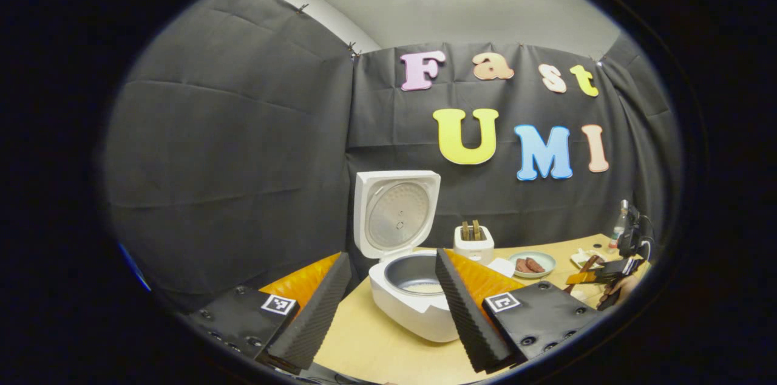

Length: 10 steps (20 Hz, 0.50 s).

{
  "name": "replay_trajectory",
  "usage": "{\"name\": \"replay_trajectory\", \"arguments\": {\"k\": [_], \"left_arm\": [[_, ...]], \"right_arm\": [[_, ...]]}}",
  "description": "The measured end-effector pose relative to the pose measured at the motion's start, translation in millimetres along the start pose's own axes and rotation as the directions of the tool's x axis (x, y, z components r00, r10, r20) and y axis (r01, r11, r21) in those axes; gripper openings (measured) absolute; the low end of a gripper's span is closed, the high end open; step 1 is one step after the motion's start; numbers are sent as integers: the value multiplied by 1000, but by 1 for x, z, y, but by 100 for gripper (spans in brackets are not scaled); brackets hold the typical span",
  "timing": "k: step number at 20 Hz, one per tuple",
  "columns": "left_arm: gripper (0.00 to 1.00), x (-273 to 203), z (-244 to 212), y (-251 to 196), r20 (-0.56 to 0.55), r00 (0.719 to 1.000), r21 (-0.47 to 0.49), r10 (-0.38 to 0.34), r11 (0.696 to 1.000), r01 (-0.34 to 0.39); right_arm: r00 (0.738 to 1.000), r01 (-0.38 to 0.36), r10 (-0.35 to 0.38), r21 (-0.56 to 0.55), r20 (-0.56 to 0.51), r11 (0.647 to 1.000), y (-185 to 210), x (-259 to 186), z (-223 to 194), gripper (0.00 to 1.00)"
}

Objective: Close the left gripper, press the button to open the rice cooker; take a wooden spoon from the chopstick holder with the right hand, scoop a spoonful of rice and pour it into the rice cooker, then put the wooden spoon back into the chopstick holder.

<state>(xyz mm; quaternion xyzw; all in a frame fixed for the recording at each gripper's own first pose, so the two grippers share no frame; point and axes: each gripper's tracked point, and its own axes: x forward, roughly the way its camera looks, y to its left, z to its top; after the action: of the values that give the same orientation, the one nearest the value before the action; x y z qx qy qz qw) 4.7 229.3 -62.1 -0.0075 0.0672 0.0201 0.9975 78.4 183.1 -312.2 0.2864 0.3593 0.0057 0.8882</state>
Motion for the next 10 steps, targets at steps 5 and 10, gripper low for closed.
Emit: {"name": "replay_trajectory", "arguments": {"k": [5, 10], "left_arm": [[95, -2, 5, -11, 3, 1000, 0, -10, 1000, 10], [95, -4, 10, -26, 13, 1000, -4, -21, 1000, 21]], "right_arm": [[997, -50, 65, 309, -41, 950, -21, 0, 0, 8], [995, -88, 101, 392, -13, 916, -27, -12, 15, 8]]}}
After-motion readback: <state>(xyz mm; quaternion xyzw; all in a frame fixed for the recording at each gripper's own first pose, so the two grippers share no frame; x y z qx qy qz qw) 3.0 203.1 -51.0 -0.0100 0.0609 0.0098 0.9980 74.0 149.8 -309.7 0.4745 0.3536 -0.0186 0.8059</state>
